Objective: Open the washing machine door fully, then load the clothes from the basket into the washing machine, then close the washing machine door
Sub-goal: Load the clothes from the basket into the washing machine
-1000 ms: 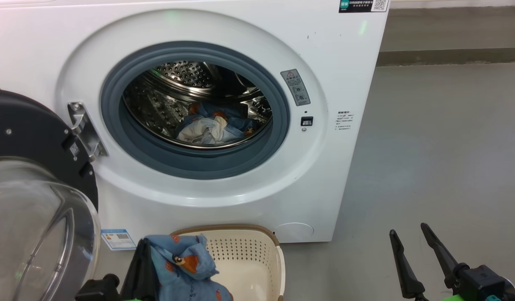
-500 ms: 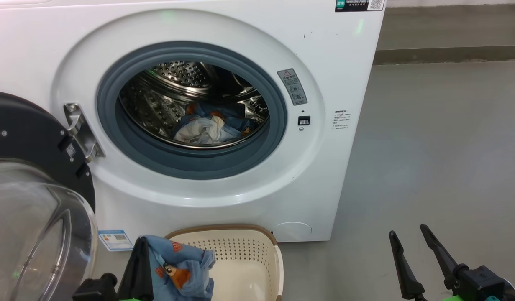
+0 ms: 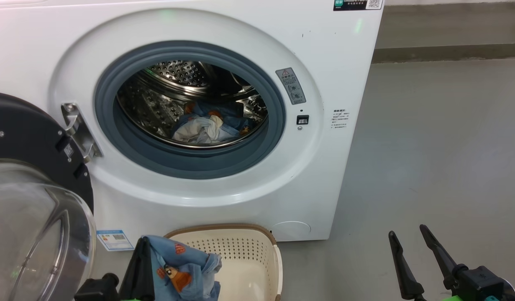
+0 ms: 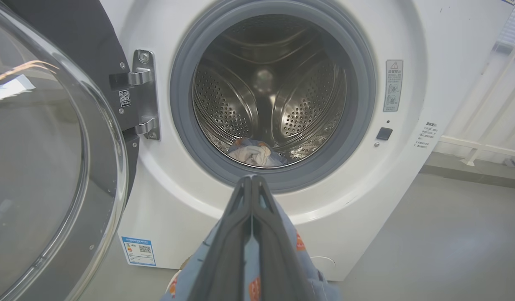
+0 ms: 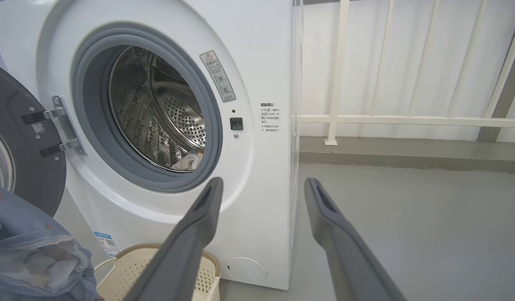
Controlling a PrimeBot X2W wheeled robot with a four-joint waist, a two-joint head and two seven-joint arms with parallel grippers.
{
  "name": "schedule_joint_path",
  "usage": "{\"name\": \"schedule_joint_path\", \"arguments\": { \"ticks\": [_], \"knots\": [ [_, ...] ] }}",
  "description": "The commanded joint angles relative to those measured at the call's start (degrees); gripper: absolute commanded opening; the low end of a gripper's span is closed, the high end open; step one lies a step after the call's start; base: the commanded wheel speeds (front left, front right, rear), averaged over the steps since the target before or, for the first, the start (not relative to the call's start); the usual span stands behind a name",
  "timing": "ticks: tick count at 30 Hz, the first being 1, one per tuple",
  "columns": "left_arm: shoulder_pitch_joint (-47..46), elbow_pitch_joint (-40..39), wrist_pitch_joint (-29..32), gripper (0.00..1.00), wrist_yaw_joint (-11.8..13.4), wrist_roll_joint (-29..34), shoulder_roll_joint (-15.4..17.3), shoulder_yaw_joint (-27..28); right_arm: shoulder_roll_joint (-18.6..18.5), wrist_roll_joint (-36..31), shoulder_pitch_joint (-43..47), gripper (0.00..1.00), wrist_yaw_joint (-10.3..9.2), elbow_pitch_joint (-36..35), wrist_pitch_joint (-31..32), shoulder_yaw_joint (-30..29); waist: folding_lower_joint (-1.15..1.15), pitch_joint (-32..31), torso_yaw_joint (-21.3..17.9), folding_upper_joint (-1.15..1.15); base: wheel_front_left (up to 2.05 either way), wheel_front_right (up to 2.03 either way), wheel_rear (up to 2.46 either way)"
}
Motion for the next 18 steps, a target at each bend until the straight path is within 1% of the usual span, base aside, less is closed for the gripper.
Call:
{"name": "schedule_joint_path", "arguments": {
  "ticks": [1, 12, 18],
  "knots": [
    [-1.03, -1.86, -0.24, 0.0, 0.47, 0.09, 0.7, 1.6, -0.54, 0.16, -1.0, 1.0, 0.09, -1.23, -0.26, 1.38, 0.0, 0.04, -0.06, 0.0, 0.0, 0.0, 0.0],
    [-1.17, -2.27, -0.17, 0.0, 0.85, -0.04, 0.87, 1.24, -0.48, 0.25, -0.95, 1.0, 0.09, -1.32, -0.26, 1.33, 0.0, 0.34, -0.39, 0.0, 0.0, 0.0, 0.0],
    [-2.12, -1.86, -0.05, 0.0, 0.87, -0.15, 1.05, 1.07, -0.37, 0.24, -1.4, 1.0, 0.09, -1.29, -0.26, 1.66, 0.0, 0.72, -1.21, 0.0, 0.0, 0.0, 0.0]
  ]
}}
